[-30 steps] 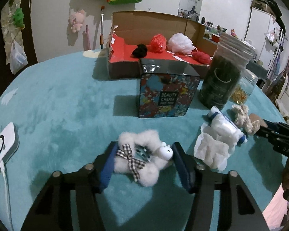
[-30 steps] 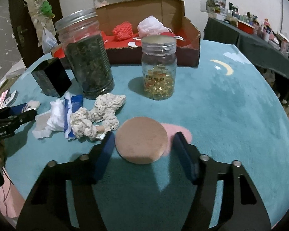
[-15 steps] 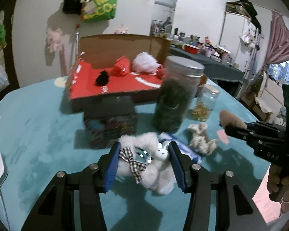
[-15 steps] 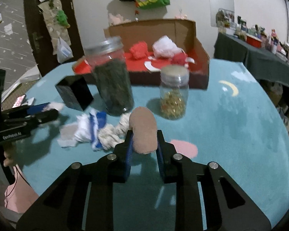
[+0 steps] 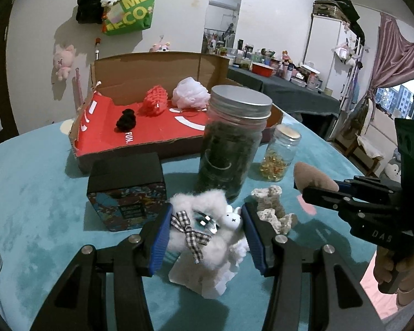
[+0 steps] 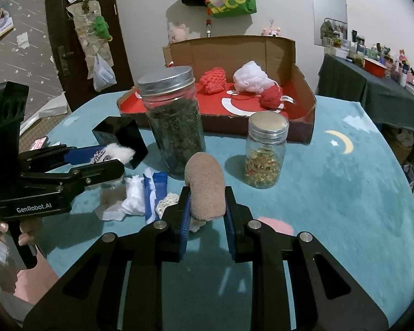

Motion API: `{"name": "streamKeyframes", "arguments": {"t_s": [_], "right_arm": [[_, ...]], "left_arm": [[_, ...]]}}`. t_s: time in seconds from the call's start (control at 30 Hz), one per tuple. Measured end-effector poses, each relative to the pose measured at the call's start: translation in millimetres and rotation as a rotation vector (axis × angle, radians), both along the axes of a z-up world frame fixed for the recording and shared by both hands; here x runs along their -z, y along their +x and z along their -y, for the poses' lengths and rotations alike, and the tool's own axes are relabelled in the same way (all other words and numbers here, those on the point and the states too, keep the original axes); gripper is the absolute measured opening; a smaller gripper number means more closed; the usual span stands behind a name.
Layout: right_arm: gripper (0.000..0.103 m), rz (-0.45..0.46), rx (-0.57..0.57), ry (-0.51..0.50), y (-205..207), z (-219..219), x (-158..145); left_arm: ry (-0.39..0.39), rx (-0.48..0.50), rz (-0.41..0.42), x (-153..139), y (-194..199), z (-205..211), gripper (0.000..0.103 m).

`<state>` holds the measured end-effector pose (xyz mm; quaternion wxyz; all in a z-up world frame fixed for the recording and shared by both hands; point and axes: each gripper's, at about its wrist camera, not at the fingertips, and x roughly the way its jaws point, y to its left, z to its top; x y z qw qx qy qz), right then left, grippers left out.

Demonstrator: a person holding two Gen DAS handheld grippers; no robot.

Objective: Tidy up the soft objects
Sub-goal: 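Carry the bunny plush and felt disc over the box with both tools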

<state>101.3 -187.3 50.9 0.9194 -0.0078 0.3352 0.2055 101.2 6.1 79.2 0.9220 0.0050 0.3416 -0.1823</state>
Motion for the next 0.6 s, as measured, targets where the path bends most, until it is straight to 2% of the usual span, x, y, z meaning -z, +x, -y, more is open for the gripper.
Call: {"name": "streamKeyframes", "arguments": {"t_s": [0.3,0.6], "right_arm": [[0.021,-0.015,0.028,0.005,2,11,4],[0.021,-0.056,0.096,0.004,11,41,13]], "left_arm": [[0.013,-0.065,-0.017,7,-2,-26,0.053],[0.019,-0.144,-0.053,16,-4,-66,0.053]]}}
